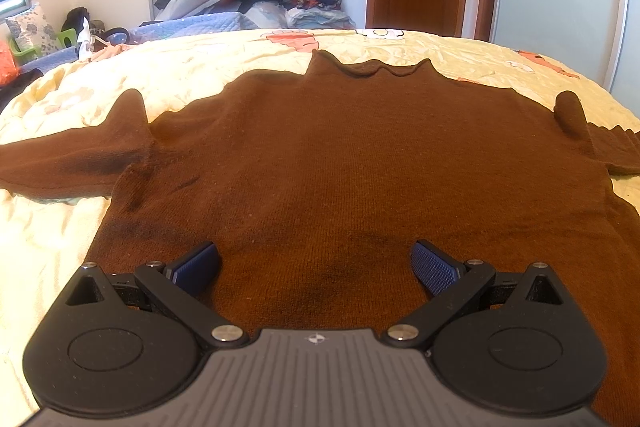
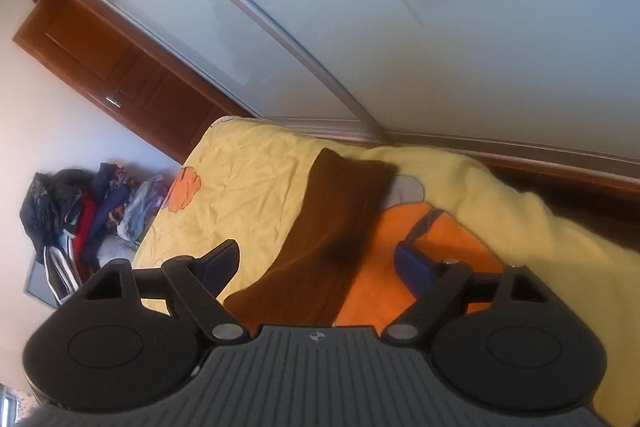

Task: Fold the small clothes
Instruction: 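Grasp the brown sweater's sleeve cuff with the right tool, then fold the held sleeve across the sweater body with the right tool while the left tool grasps the opposite sleeve, then fold the held sleeve across the body with the left tool and release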

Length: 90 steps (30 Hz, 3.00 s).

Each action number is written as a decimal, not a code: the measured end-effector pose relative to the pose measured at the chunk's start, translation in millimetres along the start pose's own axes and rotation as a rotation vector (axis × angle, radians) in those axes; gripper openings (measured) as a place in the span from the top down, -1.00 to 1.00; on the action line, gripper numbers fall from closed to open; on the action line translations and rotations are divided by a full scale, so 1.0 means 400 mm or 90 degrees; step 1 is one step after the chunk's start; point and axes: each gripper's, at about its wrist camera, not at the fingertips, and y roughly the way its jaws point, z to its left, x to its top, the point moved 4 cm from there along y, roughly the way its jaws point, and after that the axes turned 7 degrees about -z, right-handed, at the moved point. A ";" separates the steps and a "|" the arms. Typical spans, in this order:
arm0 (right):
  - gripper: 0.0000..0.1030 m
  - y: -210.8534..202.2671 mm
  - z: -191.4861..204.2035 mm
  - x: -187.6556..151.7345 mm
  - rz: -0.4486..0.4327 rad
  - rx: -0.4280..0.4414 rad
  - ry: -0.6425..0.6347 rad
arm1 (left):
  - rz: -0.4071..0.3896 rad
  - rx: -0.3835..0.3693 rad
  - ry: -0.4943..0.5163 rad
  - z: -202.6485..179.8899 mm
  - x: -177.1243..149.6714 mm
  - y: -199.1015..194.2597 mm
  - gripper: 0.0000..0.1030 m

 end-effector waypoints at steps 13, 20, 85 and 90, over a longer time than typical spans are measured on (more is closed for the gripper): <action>0.74 0.058 0.001 0.011 -0.013 -0.013 -0.035 | 0.000 -0.001 -0.001 -0.001 0.000 0.000 -1.00; 0.74 -0.130 0.317 -0.173 -0.044 0.193 -0.178 | -0.003 -0.008 -0.012 0.008 0.001 -0.004 -1.00; -0.81 -0.321 0.476 -0.888 0.173 0.340 -0.467 | 0.039 0.154 -0.001 0.281 0.173 0.140 0.93; -0.86 -0.316 0.479 -0.889 0.177 0.343 -0.471 | 0.016 0.164 0.009 0.276 0.163 0.107 0.84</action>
